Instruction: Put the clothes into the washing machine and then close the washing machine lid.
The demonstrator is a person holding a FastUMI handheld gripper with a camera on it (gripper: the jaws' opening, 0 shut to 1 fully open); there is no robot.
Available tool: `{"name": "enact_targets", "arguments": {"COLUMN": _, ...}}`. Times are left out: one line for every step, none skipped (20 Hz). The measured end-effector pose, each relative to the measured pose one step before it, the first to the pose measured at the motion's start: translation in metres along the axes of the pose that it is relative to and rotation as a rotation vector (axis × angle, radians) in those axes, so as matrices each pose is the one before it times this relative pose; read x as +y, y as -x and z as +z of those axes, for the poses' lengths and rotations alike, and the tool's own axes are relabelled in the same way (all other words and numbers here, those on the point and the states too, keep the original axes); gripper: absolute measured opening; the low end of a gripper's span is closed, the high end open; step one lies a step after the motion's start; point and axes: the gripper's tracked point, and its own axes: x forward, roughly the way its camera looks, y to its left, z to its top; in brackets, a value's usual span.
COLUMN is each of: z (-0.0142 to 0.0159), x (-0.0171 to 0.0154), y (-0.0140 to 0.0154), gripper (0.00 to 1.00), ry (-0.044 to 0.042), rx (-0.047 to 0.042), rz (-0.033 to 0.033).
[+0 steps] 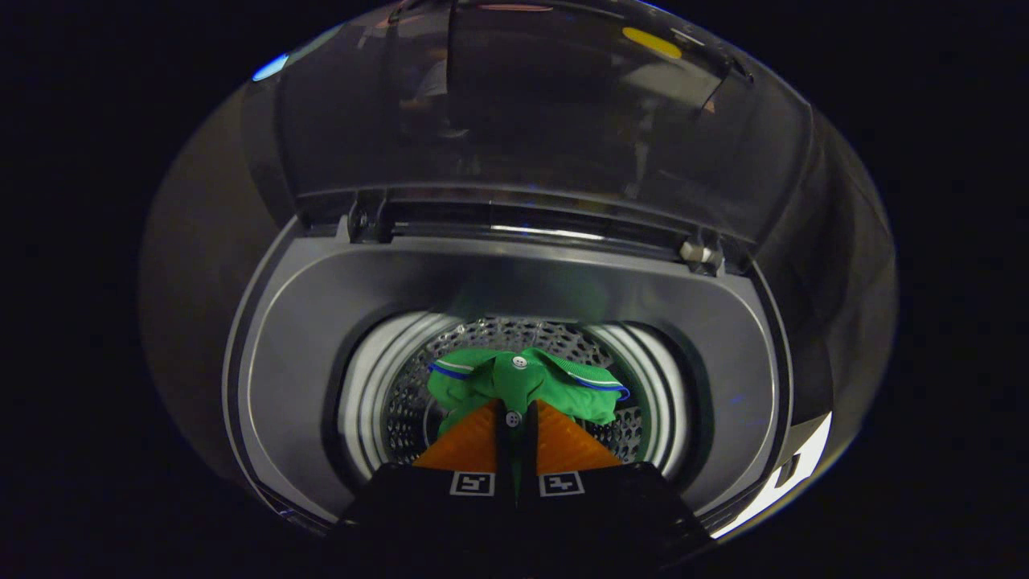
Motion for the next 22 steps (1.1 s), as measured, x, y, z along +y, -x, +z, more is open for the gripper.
{"name": "enact_targets", "arguments": {"z": -0.00074, "x": 0.00155, "y": -0.00338, "gripper": 0.06, "ry": -0.01217, "rx": 0.00638, "rz": 0.00650}}
{"name": "enact_targets", "arguments": {"z": -0.00163, "x": -0.00076, "y": -0.00185, "gripper": 0.06, "ry": -0.01150, "rx": 0.01313, "rz": 0.00050}}
{"name": "enact_targets", "arguments": {"z": -0.00159, "x": -0.00016, "y": -0.00130, "gripper": 0.06, "ry": -0.00381, "rx": 0.01168, "rz": 0.00275}}
{"name": "enact_targets", "arguments": {"z": -0.00067, "x": -0.00049, "y": -0.00258, "gripper": 0.06, "ry": 0.00124, "rx": 0.00822, "rz": 0.00466}}
{"name": "enact_targets", "arguments": {"z": -0.00162, "x": 0.00038, "y": -0.00250, "gripper": 0.06, "ry": 0.00072, "rx": 0.00878, "rz": 0.00608}}
{"name": "enact_targets", "arguments": {"z": -0.00110, "x": 0.00004, "y": -0.00119, "gripper": 0.06, "ry": 0.00574, "rx": 0.00146, "rz": 0.00180}}
{"name": "enact_targets", "arguments": {"z": -0.00307, "x": -0.00443, "y": -0.00731, "gripper": 0.06, "ry": 0.01471, "rx": 0.01261, "rz": -0.02075}}
{"name": "enact_targets", "arguments": {"z": -0.00581, "x": -0.00517, "y": 0.00394, "gripper": 0.12, "ry": 0.02399, "rx": 0.02980, "rz": -0.02899}}
{"name": "enact_targets", "arguments": {"z": -0.00128, "x": 0.00331, "y": -0.00268, "gripper": 0.18, "ry": 0.00379, "rx": 0.00682, "rz": 0.01748}}
{"name": "enact_targets", "arguments": {"z": -0.00289, "x": 0.00152, "y": -0.00099, "gripper": 0.44, "ry": -0.00225, "rx": 0.00504, "rz": 0.01223}}
{"name": "enact_targets", "arguments": {"z": 0.00268, "x": 0.00340, "y": 0.00334, "gripper": 0.71, "ry": -0.00112, "rx": 0.00495, "rz": 0.01878}}
{"name": "enact_targets", "arguments": {"z": -0.00454, "x": 0.00161, "y": -0.00479, "gripper": 0.98, "ry": -0.00131, "rx": -0.00078, "rz": 0.01522}}
{"name": "enact_targets", "arguments": {"z": 0.00161, "x": 0.00015, "y": 0.00382, "gripper": 0.99, "ry": -0.00293, "rx": -0.00432, "rz": 0.00142}}
{"name": "enact_targets", "arguments": {"z": 0.00137, "x": -0.00336, "y": 0.00083, "gripper": 0.99, "ry": -0.00018, "rx": -0.00583, "rz": -0.00777}}
{"name": "enact_targets", "arguments": {"z": 0.00133, "x": -0.00149, "y": 0.00284, "gripper": 0.99, "ry": -0.00613, "rx": -0.00450, "rz": -0.00116}}
{"name": "enact_targets", "arguments": {"z": 0.00193, "x": 0.00152, "y": 0.00286, "gripper": 0.99, "ry": -0.00928, "rx": -0.00569, "rz": 0.00251}}
{"name": "enact_targets", "arguments": {"z": 0.00225, "x": -0.00049, "y": 0.00575, "gripper": 0.99, "ry": -0.00471, "rx": -0.00643, "rz": -0.00190}}
{"name": "enact_targets", "arguments": {"z": 0.00296, "x": -0.00063, "y": 0.00482, "gripper": 0.99, "ry": -0.00174, "rx": -0.00916, "rz": 0.00129}}
{"name": "enact_targets", "arguments": {"z": 0.00555, "x": -0.00150, "y": 0.00593, "gripper": 0.99, "ry": 0.00165, "rx": -0.01831, "rz": -0.00687}}
{"name": "enact_targets", "arguments": {"z": 0.00548, "x": -0.00201, "y": 0.00798, "gripper": 0.99, "ry": 0.00090, "rx": -0.01501, "rz": -0.00220}}
{"name": "enact_targets", "arguments": {"z": 0.00842, "x": 0.00034, "y": 0.00882, "gripper": 0.99, "ry": -0.00074, "rx": -0.02431, "rz": 0.00020}}
{"name": "enact_targets", "arguments": {"z": 0.01110, "x": -0.00087, "y": 0.01038, "gripper": 0.99, "ry": -0.00298, "rx": -0.02612, "rz": -0.00271}}
